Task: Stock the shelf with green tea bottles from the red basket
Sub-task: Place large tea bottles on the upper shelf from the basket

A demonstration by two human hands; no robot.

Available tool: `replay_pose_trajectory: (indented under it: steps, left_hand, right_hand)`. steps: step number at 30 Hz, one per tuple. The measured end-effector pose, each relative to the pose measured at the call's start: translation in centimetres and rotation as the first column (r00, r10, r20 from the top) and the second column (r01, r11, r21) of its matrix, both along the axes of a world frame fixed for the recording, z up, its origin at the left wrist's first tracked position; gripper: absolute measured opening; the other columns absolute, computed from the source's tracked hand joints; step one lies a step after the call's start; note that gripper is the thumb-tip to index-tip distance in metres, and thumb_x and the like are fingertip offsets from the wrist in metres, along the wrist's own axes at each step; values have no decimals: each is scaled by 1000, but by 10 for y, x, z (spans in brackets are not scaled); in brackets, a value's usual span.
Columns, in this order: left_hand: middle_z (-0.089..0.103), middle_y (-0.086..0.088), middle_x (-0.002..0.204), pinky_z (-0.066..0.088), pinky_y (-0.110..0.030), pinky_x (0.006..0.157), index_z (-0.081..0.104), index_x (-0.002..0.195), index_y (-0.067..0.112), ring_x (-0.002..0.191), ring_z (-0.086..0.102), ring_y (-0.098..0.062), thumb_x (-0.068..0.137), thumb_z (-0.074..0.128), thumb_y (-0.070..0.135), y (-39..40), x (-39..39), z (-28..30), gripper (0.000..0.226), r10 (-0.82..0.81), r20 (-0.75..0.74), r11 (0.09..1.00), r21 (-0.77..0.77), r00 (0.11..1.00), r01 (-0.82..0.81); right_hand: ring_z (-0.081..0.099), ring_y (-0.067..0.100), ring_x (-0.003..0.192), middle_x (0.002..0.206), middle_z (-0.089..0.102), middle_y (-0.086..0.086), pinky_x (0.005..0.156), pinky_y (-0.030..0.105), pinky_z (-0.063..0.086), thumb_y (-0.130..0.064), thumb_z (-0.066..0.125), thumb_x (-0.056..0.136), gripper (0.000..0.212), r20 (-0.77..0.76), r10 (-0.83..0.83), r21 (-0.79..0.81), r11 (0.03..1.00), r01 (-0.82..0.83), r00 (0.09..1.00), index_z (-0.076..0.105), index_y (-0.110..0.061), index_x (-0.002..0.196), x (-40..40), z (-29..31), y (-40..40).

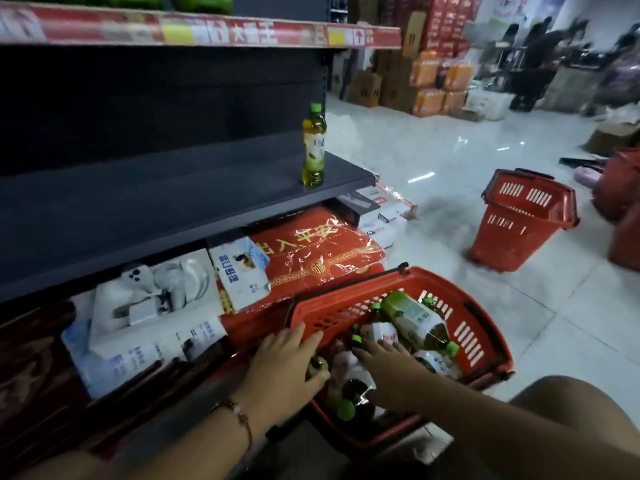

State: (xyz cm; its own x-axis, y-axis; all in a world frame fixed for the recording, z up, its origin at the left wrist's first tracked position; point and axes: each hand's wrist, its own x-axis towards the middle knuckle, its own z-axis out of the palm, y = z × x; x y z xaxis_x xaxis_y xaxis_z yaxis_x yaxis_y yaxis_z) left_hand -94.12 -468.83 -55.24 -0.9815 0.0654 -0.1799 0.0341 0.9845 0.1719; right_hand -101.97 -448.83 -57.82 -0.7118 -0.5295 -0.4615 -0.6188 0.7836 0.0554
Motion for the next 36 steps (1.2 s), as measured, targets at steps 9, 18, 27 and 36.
replay_pose_trajectory:
  steps: [9,18,27,36]
  left_hand:
    - [16,-6,165,20,-41,119,14,158,30,149,22,-26,98,44,56,24,-15,-31,72,-99,45,995,-28,994,100]
    - [13,-7,166,19,-41,119,15,158,30,151,19,-25,99,44,55,8,-24,-45,71,-89,73,996,-4,993,89]
    - [16,-2,165,20,-38,119,16,158,31,151,19,-21,99,43,56,-11,-29,-43,69,-43,35,997,65,998,41]
    - [14,19,162,33,-32,109,-8,155,45,141,28,-3,86,59,66,-11,-21,-24,99,-7,111,870,490,994,-48]
  right_hand:
    - [23,30,146,161,22,8,117,43,27,-35,68,88,93,96,61,-5,998,-61,994,9,-20,159,-16,-44,15]
    - [33,31,143,164,20,1,112,46,35,-42,83,74,113,181,150,-2,988,-153,972,10,-25,158,-43,-57,-7]
    - [65,16,102,121,64,-4,83,35,58,-51,74,78,93,138,-183,-344,913,221,973,24,-26,153,-39,-43,-6]
    - [71,19,93,103,73,-1,86,42,59,-42,82,73,46,684,-327,-658,107,745,652,61,-27,110,-42,22,-3]
